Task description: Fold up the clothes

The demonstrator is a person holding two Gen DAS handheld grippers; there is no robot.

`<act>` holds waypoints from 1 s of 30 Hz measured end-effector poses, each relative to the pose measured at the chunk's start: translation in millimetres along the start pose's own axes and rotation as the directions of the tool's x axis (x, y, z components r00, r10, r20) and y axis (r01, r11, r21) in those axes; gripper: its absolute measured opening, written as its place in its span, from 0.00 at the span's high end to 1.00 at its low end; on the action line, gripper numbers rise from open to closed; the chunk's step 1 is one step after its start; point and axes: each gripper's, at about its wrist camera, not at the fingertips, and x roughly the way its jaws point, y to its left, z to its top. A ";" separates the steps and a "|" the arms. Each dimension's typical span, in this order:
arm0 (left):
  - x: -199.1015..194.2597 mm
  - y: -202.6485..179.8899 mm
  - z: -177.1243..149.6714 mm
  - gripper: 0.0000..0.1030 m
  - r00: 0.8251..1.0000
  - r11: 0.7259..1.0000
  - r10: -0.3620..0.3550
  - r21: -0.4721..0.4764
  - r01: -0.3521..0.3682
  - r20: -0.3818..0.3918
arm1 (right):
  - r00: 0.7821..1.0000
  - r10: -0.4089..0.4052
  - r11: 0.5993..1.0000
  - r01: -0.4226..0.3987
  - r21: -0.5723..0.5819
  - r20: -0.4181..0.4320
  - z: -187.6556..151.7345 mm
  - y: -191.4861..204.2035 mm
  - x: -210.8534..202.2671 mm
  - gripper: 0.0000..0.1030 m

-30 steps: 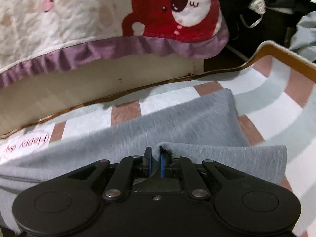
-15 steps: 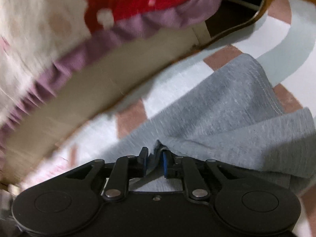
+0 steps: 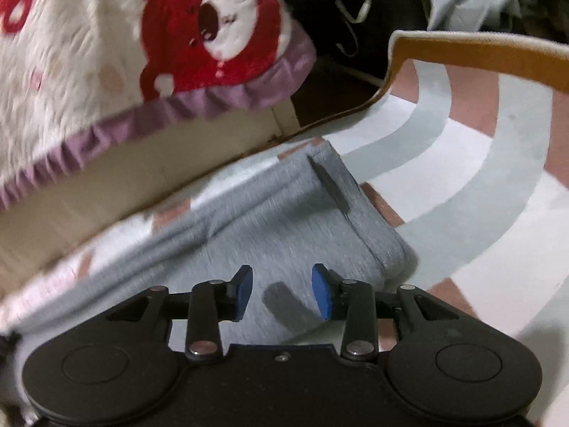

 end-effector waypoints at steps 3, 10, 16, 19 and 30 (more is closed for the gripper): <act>-21.5 8.4 7.1 0.96 0.997 0.999 0.025 -0.031 -0.023 0.076 | 1.000 -0.026 0.996 0.027 -0.081 0.013 4.3 6.5 3.2 0.59; 9.3 21.2 -0.5 0.90 0.998 0.990 -0.043 -0.139 0.038 -0.037 | 0.993 -0.119 0.968 0.114 -0.225 -0.012 36.0 12.2 63.0 0.57; 4.2 13.4 -8.5 0.79 1.000 0.998 -0.011 -0.066 0.010 -0.018 | 0.977 -0.214 0.951 0.207 -0.231 -0.007 50.9 5.3 89.8 0.47; -5.1 33.2 -9.3 0.74 0.999 0.989 -0.037 -0.141 0.034 -0.020 | 0.970 -0.240 0.943 0.229 -0.242 -0.020 57.1 5.9 95.9 0.43; -135.8 96.1 -62.0 0.59 0.982 0.955 0.043 -0.298 0.014 0.184 | 0.866 -0.499 0.852 0.498 -0.158 0.038 73.4 39.1 62.4 0.50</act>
